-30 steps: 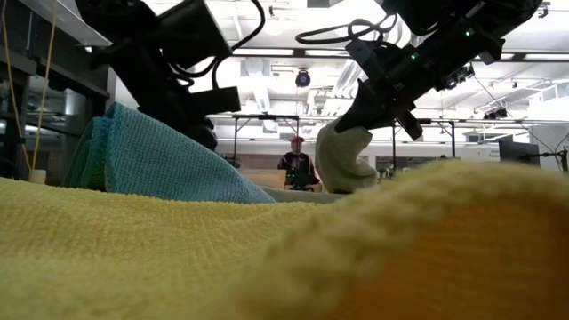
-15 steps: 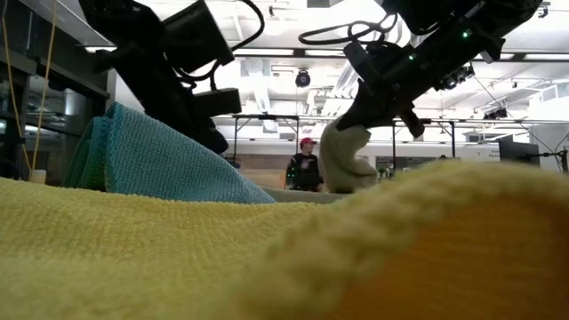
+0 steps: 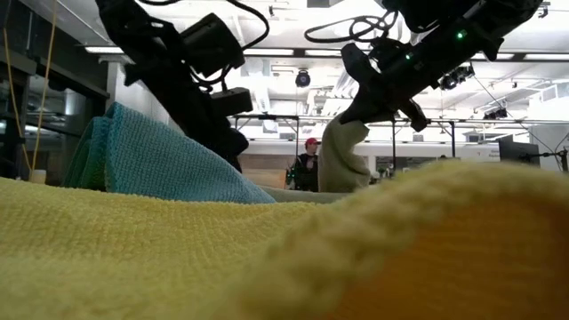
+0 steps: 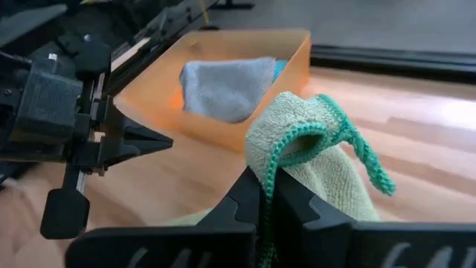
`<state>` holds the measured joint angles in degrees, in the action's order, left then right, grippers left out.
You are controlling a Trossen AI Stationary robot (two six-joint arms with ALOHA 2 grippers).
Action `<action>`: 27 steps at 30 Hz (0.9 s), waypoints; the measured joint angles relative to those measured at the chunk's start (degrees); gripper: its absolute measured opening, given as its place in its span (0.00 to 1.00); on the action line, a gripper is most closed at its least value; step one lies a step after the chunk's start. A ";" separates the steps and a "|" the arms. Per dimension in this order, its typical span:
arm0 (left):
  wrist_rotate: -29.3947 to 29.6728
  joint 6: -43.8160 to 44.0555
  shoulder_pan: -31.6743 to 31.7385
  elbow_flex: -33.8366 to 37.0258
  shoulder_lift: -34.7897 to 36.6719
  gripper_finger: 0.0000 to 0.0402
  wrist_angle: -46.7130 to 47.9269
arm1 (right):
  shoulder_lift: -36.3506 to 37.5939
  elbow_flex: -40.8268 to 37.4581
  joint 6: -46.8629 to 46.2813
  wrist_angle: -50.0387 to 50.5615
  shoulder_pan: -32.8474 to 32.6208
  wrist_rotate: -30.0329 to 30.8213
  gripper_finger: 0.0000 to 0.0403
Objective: Fold microfiber towels
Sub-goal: Fold the green microfiber cloth
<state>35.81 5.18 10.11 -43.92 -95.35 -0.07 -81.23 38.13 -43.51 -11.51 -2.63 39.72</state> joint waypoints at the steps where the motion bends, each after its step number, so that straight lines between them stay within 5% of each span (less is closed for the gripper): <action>1: -0.05 -0.71 0.69 0.00 0.00 0.00 -0.72 | 0.00 0.00 0.02 -0.02 0.00 0.70 0.00; 9: -3.31 -1.61 -0.02 0.01 1.31 0.00 0.13 | 0.00 0.00 1.46 -0.09 0.00 0.19 0.00; 20: -1.61 6.57 -22.67 0.02 5.70 0.00 4.66 | 0.00 0.00 2.82 0.00 0.00 -5.94 0.00; 27: -0.15 18.25 -29.07 0.06 3.59 0.00 4.66 | 0.00 0.00 5.49 0.05 0.00 -8.53 0.00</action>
<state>35.66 23.43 -18.96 -43.87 -91.76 4.59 -81.23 38.13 -38.02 -11.45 -2.63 31.19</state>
